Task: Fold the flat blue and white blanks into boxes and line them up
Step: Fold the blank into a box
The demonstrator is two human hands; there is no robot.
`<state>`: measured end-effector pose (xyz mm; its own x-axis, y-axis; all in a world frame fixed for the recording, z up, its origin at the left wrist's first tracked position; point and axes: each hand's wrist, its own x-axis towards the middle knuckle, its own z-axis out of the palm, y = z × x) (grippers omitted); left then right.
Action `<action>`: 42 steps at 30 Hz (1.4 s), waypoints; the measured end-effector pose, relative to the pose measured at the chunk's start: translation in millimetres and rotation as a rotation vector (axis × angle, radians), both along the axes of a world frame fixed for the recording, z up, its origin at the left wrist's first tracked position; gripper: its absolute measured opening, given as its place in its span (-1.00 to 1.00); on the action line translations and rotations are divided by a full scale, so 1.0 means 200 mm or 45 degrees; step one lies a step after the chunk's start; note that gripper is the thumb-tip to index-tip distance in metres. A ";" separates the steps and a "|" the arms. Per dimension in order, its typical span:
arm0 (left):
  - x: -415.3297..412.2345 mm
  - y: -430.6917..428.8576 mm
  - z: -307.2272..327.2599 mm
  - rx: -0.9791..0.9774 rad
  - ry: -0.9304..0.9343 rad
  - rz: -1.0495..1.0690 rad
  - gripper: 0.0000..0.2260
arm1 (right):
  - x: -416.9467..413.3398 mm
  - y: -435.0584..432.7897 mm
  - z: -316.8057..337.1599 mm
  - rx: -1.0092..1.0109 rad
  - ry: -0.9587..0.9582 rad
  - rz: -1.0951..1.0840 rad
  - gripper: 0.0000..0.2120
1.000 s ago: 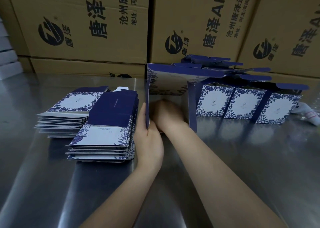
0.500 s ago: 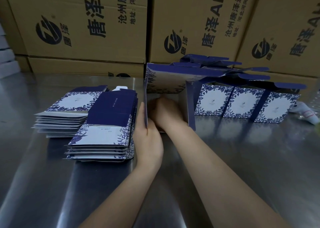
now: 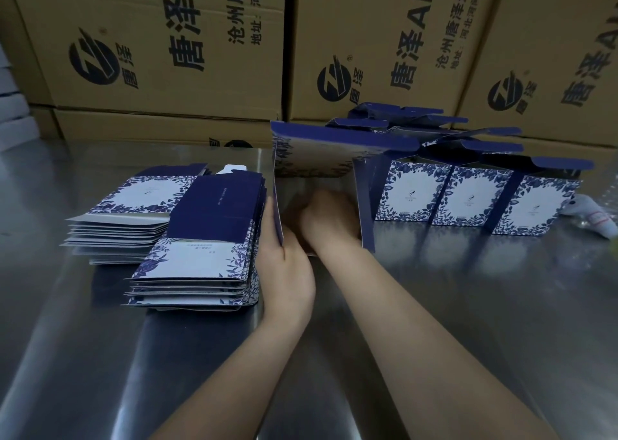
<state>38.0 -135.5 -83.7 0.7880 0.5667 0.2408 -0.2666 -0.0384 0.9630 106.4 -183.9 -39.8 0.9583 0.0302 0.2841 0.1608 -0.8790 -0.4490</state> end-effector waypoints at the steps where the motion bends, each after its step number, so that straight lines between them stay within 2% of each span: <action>1: 0.00 0.00 0.00 0.001 0.009 0.006 -0.62 | -0.01 0.00 0.00 -0.023 0.017 0.003 -0.69; 3: 0.00 -0.01 0.00 0.012 0.020 0.003 -0.63 | -0.01 0.00 0.01 -0.133 0.119 0.069 -0.77; 8: 0.01 0.00 -0.01 0.024 0.036 -0.022 -0.67 | -0.01 0.01 0.03 -0.258 0.247 0.140 -0.73; 14: 0.00 -0.01 -0.01 0.051 -0.015 -0.020 -0.59 | -0.03 -0.02 0.01 0.036 0.060 0.040 -0.81; 20: 0.00 -0.01 0.00 0.082 -0.007 -0.019 -0.60 | -0.02 -0.01 0.05 -0.254 0.287 0.150 -0.74; 22: 0.00 -0.01 0.00 0.089 -0.007 -0.022 -0.60 | -0.02 -0.01 0.05 -0.214 0.304 0.159 -0.73; 26: 0.00 0.00 -0.01 0.090 -0.011 -0.048 -0.57 | -0.04 -0.02 0.02 -0.040 0.113 0.064 -0.78; 28: -0.01 0.00 -0.01 0.106 -0.021 -0.055 -0.57 | -0.05 -0.01 0.01 -0.122 0.153 0.143 -0.70; 34: 0.00 0.01 -0.01 0.055 -0.008 -0.067 -0.59 | -0.05 0.01 0.02 -0.249 0.338 0.303 -0.69; 39: -0.01 0.00 -0.01 0.041 -0.043 -0.081 -0.58 | -0.04 0.00 -0.02 -0.212 0.192 0.292 -0.71; 42: 0.00 0.00 -0.01 0.021 -0.041 -0.090 -0.60 | -0.03 0.01 -0.03 -0.131 0.294 0.342 -0.76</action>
